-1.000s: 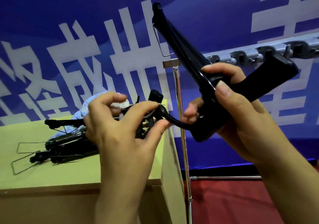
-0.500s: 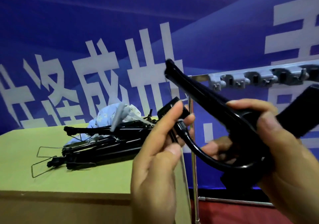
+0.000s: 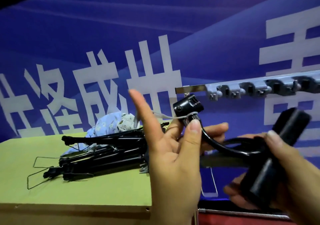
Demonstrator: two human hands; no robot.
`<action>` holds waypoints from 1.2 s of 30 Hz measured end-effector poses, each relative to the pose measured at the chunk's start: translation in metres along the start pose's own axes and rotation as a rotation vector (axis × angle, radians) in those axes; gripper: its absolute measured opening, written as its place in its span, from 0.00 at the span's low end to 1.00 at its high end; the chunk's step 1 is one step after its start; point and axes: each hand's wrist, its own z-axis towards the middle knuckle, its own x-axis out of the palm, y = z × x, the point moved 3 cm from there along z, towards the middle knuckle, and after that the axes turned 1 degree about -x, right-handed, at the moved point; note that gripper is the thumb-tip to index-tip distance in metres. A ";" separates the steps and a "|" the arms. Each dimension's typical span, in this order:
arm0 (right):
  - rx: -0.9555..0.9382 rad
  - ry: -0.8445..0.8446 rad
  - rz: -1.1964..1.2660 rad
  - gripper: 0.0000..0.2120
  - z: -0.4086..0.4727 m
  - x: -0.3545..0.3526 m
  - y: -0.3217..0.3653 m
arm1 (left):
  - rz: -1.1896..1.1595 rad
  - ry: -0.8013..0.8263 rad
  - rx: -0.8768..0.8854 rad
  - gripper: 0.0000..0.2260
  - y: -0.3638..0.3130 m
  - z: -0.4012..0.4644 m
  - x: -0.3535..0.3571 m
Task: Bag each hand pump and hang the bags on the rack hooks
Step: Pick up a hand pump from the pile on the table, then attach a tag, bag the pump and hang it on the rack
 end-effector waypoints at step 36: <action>0.024 0.057 -0.167 0.25 0.067 -0.054 -0.022 | 0.095 -0.014 -0.332 0.18 0.102 0.000 0.026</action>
